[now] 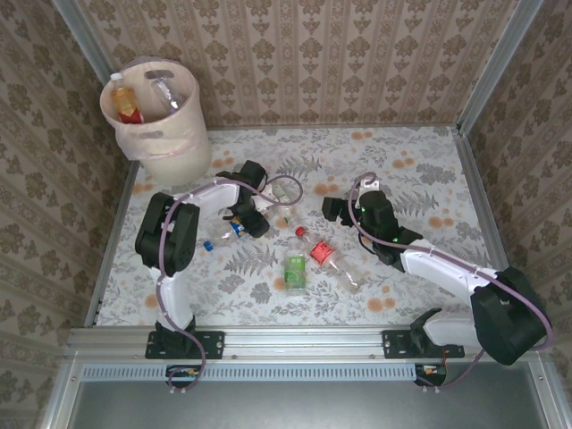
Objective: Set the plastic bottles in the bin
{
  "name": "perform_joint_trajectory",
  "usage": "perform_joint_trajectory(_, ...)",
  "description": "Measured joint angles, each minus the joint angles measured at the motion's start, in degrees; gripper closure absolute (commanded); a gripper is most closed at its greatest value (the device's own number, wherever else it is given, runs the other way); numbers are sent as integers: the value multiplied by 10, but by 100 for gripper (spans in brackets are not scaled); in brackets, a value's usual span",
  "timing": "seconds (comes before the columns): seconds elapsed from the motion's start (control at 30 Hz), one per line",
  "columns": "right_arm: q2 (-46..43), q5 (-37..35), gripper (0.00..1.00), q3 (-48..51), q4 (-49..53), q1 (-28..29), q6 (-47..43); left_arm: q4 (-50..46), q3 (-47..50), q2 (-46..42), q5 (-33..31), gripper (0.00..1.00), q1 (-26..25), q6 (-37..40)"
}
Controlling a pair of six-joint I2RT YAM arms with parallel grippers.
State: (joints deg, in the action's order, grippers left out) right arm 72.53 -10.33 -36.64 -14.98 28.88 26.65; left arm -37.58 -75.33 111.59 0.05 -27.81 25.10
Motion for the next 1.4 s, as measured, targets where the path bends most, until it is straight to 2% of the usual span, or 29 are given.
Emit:
perform_joint_trajectory(0.07,4,0,0,-5,0,0,-3,1,1,0,2,41,1,-1)
perform_joint_trajectory(0.4,11,0,0,-19,0,0,-12,53,26,-25,11,62,58,-24)
perform_joint_trajectory(0.7,11,0,0,-19,0,0,-15,120,61,-107,73,80,103,-70)
perform_joint_trajectory(0.97,11,0,0,-19,0,0,-21,172,63,-208,120,77,125,-143)
perform_joint_trajectory(1.23,11,1,0,-26,-2,0,-23,202,30,-269,119,78,141,-248)
perform_joint_trajectory(1.4,11,3,0,-29,-5,0,-23,214,-22,-273,90,77,144,-315)
